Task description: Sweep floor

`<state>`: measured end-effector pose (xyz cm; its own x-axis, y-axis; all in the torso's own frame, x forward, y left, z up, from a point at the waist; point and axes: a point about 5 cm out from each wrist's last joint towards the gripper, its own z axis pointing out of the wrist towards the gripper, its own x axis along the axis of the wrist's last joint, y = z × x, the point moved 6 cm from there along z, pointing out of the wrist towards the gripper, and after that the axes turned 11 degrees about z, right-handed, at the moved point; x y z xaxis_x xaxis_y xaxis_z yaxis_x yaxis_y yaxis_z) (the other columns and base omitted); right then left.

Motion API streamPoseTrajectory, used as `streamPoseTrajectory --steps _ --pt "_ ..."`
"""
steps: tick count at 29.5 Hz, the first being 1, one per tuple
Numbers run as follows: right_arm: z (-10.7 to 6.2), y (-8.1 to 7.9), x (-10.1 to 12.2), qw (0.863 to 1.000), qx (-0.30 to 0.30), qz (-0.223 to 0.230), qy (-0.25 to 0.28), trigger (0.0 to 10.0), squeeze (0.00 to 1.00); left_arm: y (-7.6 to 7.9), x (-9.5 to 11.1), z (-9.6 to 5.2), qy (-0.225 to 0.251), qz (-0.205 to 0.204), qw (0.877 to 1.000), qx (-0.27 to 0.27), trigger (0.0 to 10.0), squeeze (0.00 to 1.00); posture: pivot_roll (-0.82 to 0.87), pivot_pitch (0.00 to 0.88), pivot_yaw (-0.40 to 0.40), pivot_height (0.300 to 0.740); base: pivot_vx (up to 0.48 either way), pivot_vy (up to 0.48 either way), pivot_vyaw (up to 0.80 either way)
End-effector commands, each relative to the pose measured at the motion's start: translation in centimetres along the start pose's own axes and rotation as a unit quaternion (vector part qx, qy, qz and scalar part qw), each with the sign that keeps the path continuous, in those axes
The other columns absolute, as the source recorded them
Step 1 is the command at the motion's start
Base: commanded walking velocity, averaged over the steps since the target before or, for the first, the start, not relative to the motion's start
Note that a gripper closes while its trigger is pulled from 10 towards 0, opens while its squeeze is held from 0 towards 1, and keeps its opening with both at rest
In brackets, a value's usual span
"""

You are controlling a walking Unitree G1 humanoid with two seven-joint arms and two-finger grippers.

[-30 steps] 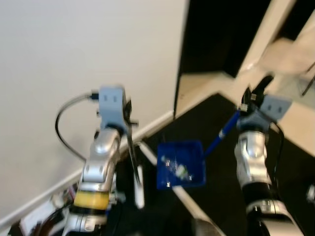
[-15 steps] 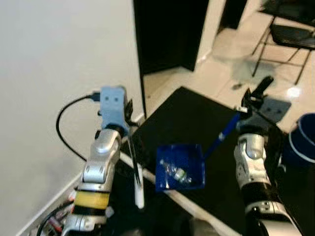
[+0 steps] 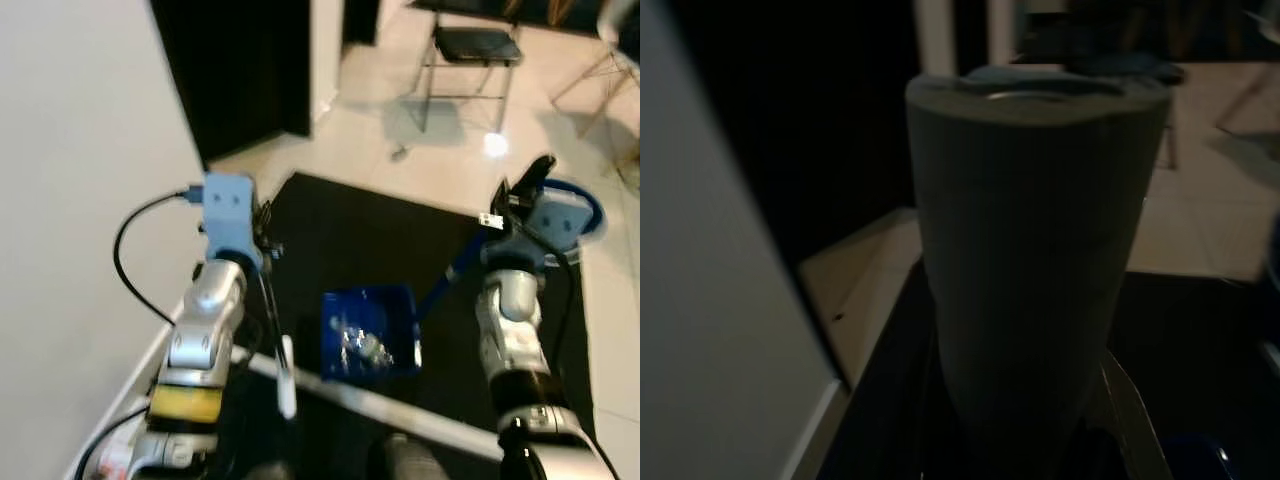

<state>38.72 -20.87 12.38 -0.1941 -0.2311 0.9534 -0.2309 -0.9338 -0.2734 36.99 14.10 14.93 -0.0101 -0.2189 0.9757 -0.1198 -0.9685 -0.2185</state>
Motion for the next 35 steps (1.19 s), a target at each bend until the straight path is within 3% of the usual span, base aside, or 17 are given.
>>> streamPoseTrajectory --steps 1,35 --pt "0.19 -0.04 0.67 1.000 0.001 0.001 0.013 10.0 0.00 0.00 0.82 0.01 0.016 0.001 1.000 0.003 10.0 0.00 0.12 0.039 0.011 0.740 0.000 0.000 -0.80" --pt "0.31 -0.27 0.58 1.000 0.004 0.001 0.012 10.0 0.00 0.12 0.83 0.11 0.016 0.002 1.000 0.001 10.0 0.00 0.12 0.034 0.011 0.740 0.000 0.000 -0.80"
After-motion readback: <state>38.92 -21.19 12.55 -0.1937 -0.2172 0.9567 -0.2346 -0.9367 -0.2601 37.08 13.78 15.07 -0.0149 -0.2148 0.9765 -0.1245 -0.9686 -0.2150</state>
